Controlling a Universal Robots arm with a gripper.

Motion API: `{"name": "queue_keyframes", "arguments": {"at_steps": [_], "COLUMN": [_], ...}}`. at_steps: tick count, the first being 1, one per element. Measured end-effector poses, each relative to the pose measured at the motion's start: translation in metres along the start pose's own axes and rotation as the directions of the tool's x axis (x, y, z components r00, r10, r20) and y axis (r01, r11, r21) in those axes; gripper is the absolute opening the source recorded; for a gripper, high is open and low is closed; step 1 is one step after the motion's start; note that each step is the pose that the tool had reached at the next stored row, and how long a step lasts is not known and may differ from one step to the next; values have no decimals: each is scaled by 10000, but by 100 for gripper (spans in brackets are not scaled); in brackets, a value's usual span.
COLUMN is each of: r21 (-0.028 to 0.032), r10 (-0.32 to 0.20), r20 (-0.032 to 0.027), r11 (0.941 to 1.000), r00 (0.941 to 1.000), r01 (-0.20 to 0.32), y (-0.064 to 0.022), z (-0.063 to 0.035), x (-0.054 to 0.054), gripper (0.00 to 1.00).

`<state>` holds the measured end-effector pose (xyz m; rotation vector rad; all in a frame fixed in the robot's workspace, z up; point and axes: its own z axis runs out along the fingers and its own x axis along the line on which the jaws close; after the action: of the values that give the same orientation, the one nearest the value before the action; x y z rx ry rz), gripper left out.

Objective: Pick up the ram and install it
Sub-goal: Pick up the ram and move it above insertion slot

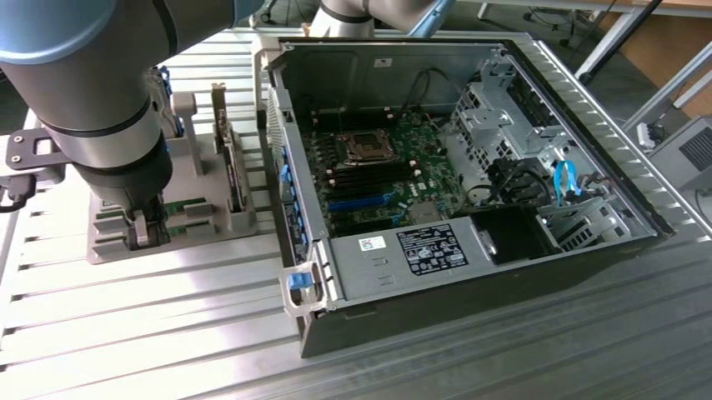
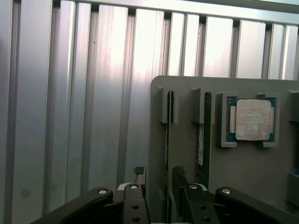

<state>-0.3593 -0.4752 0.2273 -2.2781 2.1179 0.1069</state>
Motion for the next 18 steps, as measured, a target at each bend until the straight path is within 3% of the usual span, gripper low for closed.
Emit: {"name": "queue_keyframes", "arguments": {"at_steps": [10,18], "r21": [1,3], "r10": [0,-1], "r20": [12,18], "r11": [10000,10000], "r00": [10000,10000], "r01": [0,1], "y": [7,20], "z": [64,107], "x": [-1,-74], "gripper": [35,35]}}
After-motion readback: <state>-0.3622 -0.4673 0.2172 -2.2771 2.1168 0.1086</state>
